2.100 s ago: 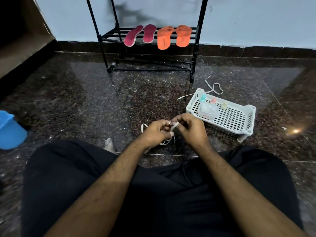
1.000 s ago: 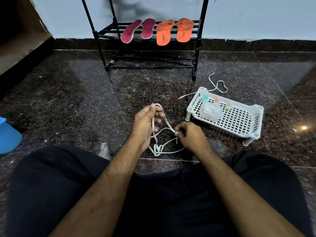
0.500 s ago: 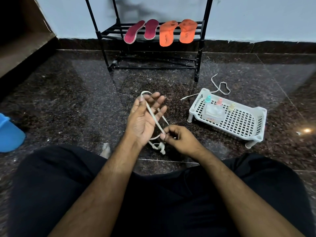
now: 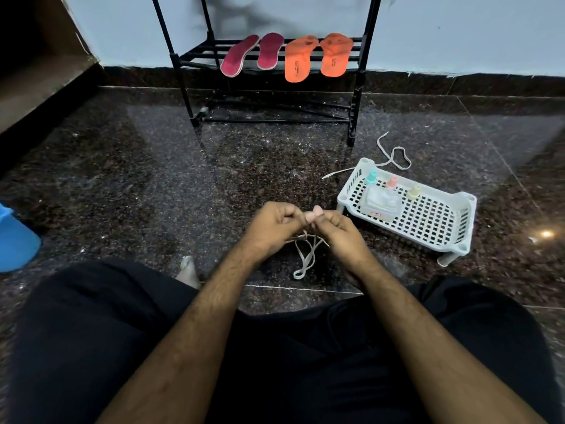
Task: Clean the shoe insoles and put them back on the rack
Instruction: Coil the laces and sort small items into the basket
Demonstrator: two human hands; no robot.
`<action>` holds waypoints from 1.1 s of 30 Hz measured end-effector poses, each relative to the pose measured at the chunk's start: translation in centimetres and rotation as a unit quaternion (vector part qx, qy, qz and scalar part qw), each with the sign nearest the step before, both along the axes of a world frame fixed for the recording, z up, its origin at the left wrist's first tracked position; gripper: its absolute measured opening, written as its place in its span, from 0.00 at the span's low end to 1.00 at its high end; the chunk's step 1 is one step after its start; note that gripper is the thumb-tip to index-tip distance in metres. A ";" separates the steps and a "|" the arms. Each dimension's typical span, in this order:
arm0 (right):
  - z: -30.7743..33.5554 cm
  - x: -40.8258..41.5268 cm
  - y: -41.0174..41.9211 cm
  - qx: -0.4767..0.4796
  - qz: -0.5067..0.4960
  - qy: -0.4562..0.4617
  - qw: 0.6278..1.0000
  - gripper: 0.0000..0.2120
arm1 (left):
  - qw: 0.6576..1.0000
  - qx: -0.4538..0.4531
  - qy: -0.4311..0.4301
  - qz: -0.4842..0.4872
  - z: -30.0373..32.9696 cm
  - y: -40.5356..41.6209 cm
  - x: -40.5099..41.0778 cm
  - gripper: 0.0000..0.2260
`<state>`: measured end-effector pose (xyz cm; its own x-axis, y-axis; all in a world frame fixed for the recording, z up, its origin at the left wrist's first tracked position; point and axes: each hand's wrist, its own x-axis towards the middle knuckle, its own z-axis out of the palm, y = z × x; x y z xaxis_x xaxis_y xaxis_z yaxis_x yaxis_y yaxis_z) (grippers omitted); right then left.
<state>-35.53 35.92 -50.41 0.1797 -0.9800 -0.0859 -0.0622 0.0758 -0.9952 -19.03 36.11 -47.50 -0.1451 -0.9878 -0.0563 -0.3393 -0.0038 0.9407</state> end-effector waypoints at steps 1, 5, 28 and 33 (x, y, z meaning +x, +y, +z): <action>0.1 0.0 -0.1 0.007 0.004 -0.002 1.000 0.31 | 0.999 -0.032 0.001 0.044 0.2 -0.3 0.3 0.15; 0.2 -0.6 -0.5 -0.054 0.032 0.089 0.994 0.25 | 0.969 -0.044 0.120 0.210 1.4 -0.5 1.4 0.16; 2.4 1.1 -4.1 0.014 0.046 -0.039 0.998 0.15 | 0.913 -0.070 0.219 0.336 -0.1 -7.4 0.9 0.11; 0.6 -1.4 -5.7 -0.138 0.038 0.350 0.926 0.12 | 0.901 -0.142 0.217 0.347 0.6 -7.5 0.6 0.07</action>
